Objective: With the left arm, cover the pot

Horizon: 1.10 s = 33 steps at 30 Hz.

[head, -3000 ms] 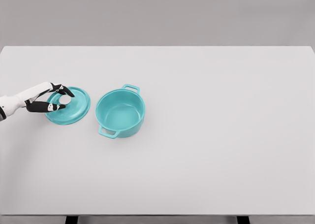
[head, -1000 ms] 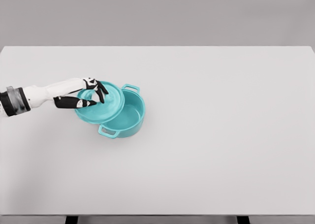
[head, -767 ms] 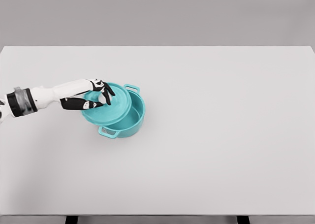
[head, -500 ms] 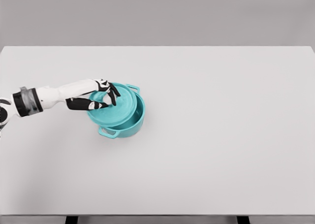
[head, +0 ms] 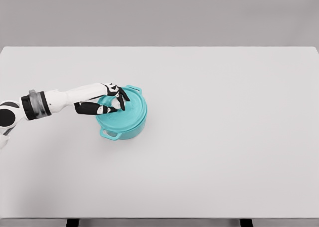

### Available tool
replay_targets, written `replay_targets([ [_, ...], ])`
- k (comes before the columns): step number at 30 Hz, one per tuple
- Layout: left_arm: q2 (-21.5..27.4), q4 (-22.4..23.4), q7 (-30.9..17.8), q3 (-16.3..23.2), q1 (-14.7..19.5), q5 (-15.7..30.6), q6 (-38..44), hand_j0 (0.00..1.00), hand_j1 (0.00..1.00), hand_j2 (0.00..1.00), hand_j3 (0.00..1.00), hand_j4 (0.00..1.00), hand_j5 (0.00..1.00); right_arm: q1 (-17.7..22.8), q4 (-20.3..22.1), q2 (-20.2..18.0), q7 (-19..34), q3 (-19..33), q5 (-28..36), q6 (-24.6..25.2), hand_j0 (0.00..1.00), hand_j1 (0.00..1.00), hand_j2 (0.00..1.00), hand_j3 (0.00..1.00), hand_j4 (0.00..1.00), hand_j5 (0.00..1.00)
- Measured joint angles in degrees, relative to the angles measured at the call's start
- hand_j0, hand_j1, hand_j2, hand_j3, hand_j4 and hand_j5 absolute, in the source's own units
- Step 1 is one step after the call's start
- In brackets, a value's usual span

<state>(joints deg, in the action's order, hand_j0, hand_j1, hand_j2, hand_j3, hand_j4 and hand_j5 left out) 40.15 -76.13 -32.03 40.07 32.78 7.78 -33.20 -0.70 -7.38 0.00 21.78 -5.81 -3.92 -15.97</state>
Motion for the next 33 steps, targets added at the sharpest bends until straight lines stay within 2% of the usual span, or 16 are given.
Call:
replay_targets([
  [2, 0.0, 0.0, 0.0, 0.0, 0.2, 0.0, 0.0, 0.53, 0.53, 0.53, 0.53, 0.53, 0.53, 0.0, 0.0, 0.0, 0.0, 0.0, 0.0, 0.0, 1.0, 1.0, 1.0, 1.0, 1.0, 1.0],
  [5, 0.0, 0.1, 0.0, 0.0, 0.2, 0.0, 0.0, 0.74, 0.74, 0.74, 0.74, 0.74, 0.74, 0.0, 0.0, 0.0, 0.0, 0.0, 0.0, 0.0, 1.0, 1.0, 1.0, 1.0, 1.0, 1.0],
  [6, 0.1, 0.1, 0.0, 0.0, 0.2, 0.0, 0.0, 0.78, 0.78, 0.78, 0.78, 0.78, 0.78, 0.0, 0.0, 0.0, 0.0, 0.0, 0.0, 0.0, 1.0, 1.0, 1.0, 1.0, 1.0, 1.0],
  [11, 0.0, 0.3, 0.0, 0.0, 0.4, -0.1, -0.3, 0.79, 0.79, 0.79, 0.79, 0.79, 0.79, 0.0, 0.0, 0.0, 0.0, 0.0, 0.0, 0.0, 1.0, 1.0, 1.0, 1.0, 1.0, 1.0],
  [12, 0.0, 0.3, 0.0, 0.0, 0.4, -0.2, -0.4, 0.81, 0.81, 0.81, 0.81, 0.81, 0.81, 0.0, 0.0, 0.0, 0.0, 0.0, 0.0, 0.0, 1.0, 1.0, 1.0, 1.0, 1.0, 1.0],
  [14, 0.0, 0.4, 0.1, 0.0, 0.4, -0.2, -0.6, 0.93, 0.93, 0.93, 0.93, 0.93, 0.93, 0.0, 0.0, 0.0, 0.0, 0.0, 0.0, 0.0, 1.0, 1.0, 1.0, 1.0, 1.0, 1.0],
  [16, 0.0, 0.4, 0.1, -0.2, 0.4, -0.1, -0.7, 0.98, 0.98, 0.98, 0.98, 0.98, 0.98, 0.0, 0.0, 0.0, 0.0, 0.0, 0.0, 0.0, 1.0, 1.0, 1.0, 1.0, 1.0, 1.0],
  [28, 0.0, 0.1, 0.2, -0.5, 1.2, 2.4, -0.8, 1.0, 1.0, 1.0, 1.0, 1.0, 1.0, 0.0, 0.0, 0.0, 0.0, 0.0, 0.0, 0.0, 1.0, 1.0, 1.0, 1.0, 1.0, 1.0],
  [31, 1.5, -1.0, 0.1, -0.2, 1.4, 6.1, -0.8, 1.0, 1.0, 1.0, 1.0, 1.0, 1.0, 0.0, 0.0, 0.0, 0.0, 0.0, 0.0, 0.0, 1.0, 1.0, 1.0, 1.0, 1.0, 1.0],
  [33, 5.8, -3.2, 0.0, -0.1, -0.5, 10.0, -1.0, 1.0, 1.0, 1.0, 1.0, 1.0, 1.0, 0.0, 0.0, 0.0, 0.0, 0.0, 0.0, 0.0, 1.0, 1.0, 1.0, 1.0, 1.0, 1.0],
])
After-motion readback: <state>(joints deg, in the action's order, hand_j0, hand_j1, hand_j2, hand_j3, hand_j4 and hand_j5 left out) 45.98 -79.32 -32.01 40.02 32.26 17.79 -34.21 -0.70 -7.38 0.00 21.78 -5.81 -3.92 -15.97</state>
